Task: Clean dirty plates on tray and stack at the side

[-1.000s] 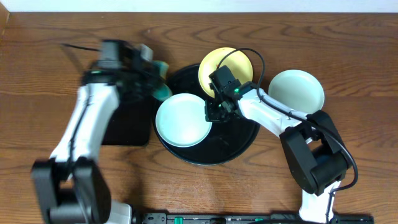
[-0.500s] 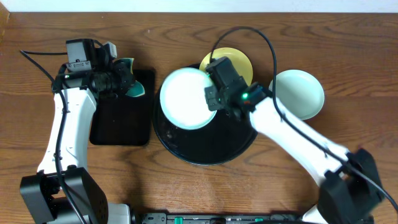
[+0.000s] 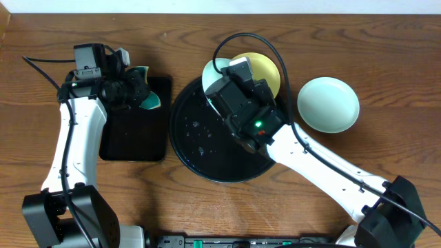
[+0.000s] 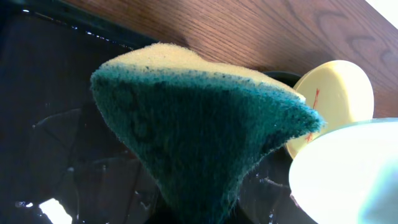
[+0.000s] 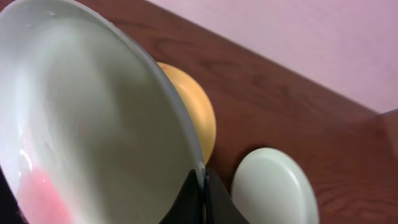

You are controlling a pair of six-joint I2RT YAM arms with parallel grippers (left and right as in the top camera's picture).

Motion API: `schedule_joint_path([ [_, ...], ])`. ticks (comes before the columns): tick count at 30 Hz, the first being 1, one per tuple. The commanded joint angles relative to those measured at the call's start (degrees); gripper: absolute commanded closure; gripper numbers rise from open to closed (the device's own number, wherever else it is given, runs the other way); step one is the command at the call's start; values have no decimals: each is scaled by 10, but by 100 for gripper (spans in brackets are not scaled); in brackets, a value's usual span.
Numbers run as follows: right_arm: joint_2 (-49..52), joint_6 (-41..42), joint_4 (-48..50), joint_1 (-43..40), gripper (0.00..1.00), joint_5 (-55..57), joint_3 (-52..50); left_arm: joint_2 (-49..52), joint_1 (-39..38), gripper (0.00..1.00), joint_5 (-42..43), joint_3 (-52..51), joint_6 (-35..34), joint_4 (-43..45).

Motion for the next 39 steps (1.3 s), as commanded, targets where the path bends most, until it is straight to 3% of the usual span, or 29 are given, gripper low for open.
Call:
schedule_joint_path([
  [1,-2,-21,8,8,99,64,7,4,1,92,-5,-2,1,0],
  [7,-2,-42,32,8,99,110,7,4,1,92,-5,-2,1,0],
  [20,-2,-59,55,8,99,85,7,4,1,92,-5,-2,1,0],
  [29,-2,-38,39,7,99,-137,7,4,1,92,-5,-2,1,-2],
  [39,-2,22,28,-28,99,-242,7,4,1,92,-5,-2,1,-17],
])
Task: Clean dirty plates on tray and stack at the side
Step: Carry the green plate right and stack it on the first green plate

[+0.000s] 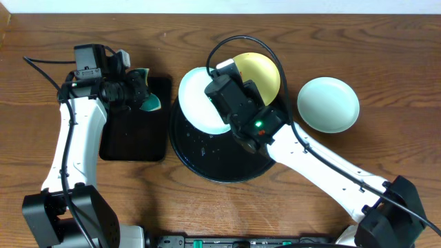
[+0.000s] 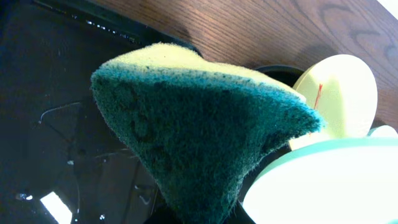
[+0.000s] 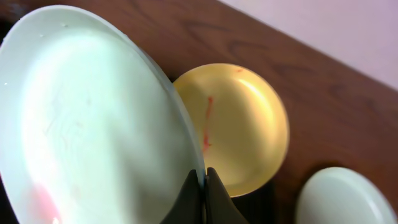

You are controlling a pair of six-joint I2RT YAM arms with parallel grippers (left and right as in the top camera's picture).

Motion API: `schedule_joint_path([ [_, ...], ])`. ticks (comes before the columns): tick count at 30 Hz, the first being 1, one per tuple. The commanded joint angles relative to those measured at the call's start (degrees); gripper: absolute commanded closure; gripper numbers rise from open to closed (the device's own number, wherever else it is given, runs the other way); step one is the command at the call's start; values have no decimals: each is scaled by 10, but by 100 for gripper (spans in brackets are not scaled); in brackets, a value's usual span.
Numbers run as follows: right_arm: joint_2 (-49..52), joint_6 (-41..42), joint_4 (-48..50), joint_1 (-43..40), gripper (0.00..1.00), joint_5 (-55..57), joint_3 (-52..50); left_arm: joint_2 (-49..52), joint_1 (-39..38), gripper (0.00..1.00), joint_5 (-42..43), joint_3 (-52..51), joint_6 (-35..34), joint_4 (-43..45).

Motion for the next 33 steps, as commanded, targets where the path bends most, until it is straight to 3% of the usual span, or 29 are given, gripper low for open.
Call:
schedule_joint_path([
  [1,-2,31,-3,-29,99,-82,7,4,1,92,-5,-2,1,-3],
  [13,-2,154,-70,-221,99,-308,7,4,1,92,-5,-2,1,-12],
  [27,-2,228,-175,-544,99,-311,-5,4,1,92,-5,-2,1,-12],
  [33,-2,227,-195,-617,99,-312,-36,4,1,92,-5,-2,1,-12],
])
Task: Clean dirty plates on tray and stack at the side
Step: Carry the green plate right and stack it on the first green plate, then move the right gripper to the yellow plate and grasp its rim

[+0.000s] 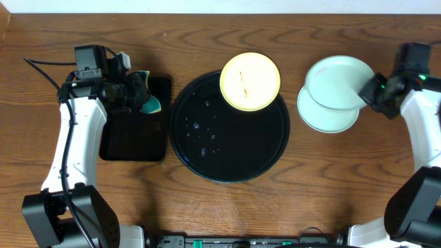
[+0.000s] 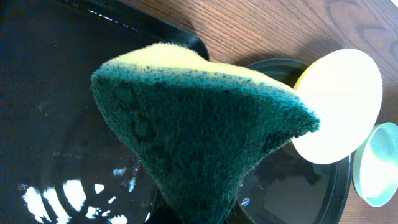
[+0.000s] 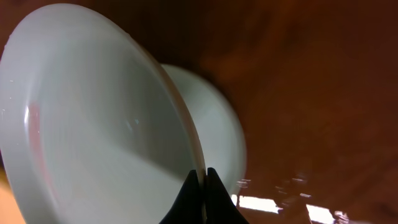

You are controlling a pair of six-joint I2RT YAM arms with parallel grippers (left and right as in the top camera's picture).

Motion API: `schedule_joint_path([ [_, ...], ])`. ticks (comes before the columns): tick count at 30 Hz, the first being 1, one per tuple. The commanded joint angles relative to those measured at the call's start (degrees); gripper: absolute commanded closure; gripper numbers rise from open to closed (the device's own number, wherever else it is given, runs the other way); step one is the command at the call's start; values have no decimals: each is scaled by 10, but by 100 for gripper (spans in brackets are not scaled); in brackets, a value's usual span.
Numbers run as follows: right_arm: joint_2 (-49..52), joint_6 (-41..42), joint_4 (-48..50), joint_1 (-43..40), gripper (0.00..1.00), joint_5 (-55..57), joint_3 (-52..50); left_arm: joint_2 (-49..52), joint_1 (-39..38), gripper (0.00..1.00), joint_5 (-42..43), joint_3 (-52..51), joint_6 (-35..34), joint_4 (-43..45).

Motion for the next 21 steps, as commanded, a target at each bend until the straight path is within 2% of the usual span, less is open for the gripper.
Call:
schedule_joint_path([
  [1,-2,10,-2,-15,99,-14,-24,4,1,92,-3,-2,1,1],
  [9,-2,9,41,10,98,-15,-83,4,1,92,-3,-2,1,5],
  [13,-2,2,58,26,67,-19,-85,4,1,92,-3,-2,1,5],
  [16,-2,-43,80,39,52,-69,-74,4,1,92,-3,-2,1,5],
  [21,-2,-67,92,81,48,-103,-32,4,1,92,-3,-2,1,5],
])
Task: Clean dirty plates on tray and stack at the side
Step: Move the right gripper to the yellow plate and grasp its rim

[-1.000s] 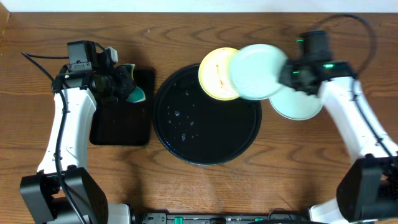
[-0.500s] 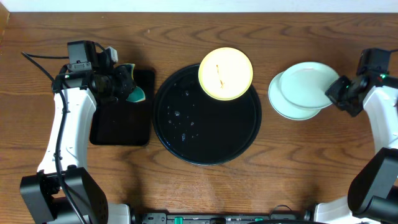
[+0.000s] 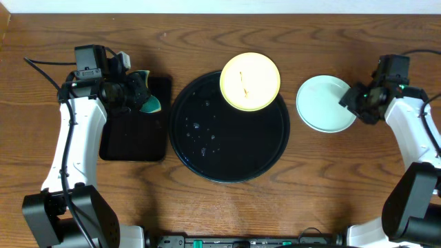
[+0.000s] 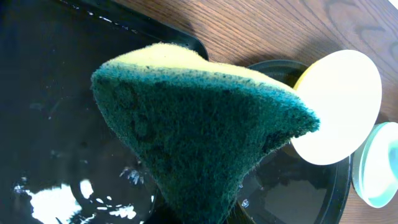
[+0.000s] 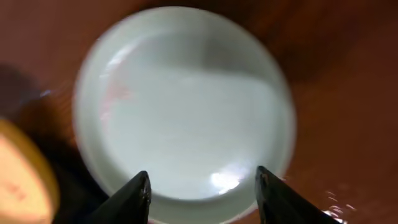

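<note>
A yellow plate [image 3: 250,81] with a red streak leans on the far rim of the round black tray [image 3: 230,148]. Two pale green plates [image 3: 325,103] lie stacked on the wood to the tray's right. My right gripper [image 3: 350,102] hovers open at the stack's right edge; the stack [image 5: 186,106] fills its wrist view, with nothing between the fingers [image 5: 138,193]. My left gripper [image 3: 141,93] is shut on a green and yellow sponge [image 4: 199,130] above the square black tray [image 3: 134,138]. The yellow plate [image 4: 339,106] shows behind the sponge.
Water drops lie on the round tray's floor [image 3: 203,134]. The square tray [image 4: 56,143] is wet and shiny. Cables run from both arms across the wooden table [image 3: 331,193].
My right gripper has let go of the pale green plate, which now lies on the other green plate. The gripper stands open just above the stack. The left arm has not moved.
First my right gripper held a pale green plate tilted over the round tray, near the yellow plate. It still held it there at the second moment. Then it held it over the green plate at the right, where it now lies stacked. The left kept the sponge throughout.
</note>
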You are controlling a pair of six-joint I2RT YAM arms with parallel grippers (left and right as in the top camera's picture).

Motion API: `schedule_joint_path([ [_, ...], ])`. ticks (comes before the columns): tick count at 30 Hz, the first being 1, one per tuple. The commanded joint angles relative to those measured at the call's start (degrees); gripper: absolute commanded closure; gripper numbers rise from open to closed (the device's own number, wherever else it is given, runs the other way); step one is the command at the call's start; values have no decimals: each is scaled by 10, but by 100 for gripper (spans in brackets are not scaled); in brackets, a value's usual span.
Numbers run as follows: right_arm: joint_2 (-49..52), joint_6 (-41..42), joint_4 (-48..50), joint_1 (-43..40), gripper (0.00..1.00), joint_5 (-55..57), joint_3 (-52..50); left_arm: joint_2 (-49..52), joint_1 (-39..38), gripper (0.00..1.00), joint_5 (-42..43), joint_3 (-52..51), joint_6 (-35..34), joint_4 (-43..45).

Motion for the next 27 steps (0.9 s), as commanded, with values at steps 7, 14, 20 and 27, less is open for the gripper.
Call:
schedule_joint_path([
  [7,6,-23,55,133,49,-12,53,4,1,92,-3,-2,1,2],
  [14,71,55,68,219,55,40,53,4,1,92,-3,-2,1,2],
  [20,123,89,89,252,55,40,53,4,1,92,-3,-2,1,2],
  [27,170,89,123,273,54,40,53,4,1,92,-3,-2,1,2],
])
